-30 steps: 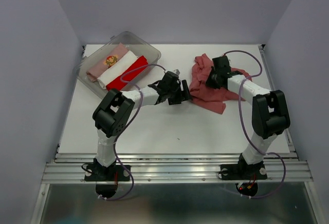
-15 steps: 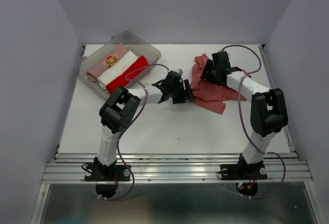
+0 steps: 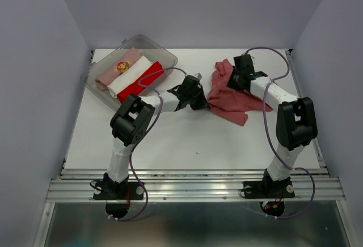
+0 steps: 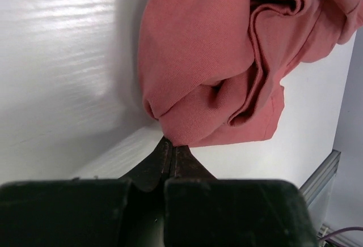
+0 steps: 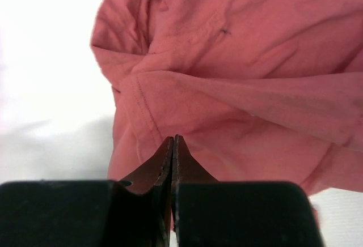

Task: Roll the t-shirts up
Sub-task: Flatten out the T-shirt at the center of the board.

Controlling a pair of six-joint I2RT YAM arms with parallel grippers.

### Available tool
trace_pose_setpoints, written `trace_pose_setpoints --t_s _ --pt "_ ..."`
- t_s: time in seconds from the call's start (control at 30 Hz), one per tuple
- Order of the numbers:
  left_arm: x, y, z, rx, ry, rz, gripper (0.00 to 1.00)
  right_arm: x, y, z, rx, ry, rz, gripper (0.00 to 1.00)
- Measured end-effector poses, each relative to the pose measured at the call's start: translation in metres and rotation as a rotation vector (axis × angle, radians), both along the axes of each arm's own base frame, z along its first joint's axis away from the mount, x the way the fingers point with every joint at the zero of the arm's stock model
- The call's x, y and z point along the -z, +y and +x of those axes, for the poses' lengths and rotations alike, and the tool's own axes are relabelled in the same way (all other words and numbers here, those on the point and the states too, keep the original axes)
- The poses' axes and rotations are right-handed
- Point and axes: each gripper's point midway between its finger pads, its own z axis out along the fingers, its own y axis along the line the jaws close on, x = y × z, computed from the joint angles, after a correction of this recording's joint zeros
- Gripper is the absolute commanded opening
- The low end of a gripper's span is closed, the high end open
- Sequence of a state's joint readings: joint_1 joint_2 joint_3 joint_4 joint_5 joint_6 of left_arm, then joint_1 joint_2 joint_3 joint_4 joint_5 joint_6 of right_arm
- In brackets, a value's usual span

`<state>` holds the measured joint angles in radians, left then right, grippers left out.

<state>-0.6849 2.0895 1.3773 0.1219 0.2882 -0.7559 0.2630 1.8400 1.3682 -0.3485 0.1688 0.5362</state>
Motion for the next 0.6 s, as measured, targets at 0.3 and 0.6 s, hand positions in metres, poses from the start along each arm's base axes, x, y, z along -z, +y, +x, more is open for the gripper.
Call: trace_pose_setpoints --t_s 0.3,0.6 --pt "-0.048 0.041 0.039 -0.03 -0.098 0.036 0.0 -0.142 -0.004 0.022 0.01 -0.293 0.073 0.34" --pt "-0.093 0.043 0.043 -0.011 -0.189 0.009 0.0 -0.091 0.062 0.019 -0.183 -0.181 0.061 0.67"
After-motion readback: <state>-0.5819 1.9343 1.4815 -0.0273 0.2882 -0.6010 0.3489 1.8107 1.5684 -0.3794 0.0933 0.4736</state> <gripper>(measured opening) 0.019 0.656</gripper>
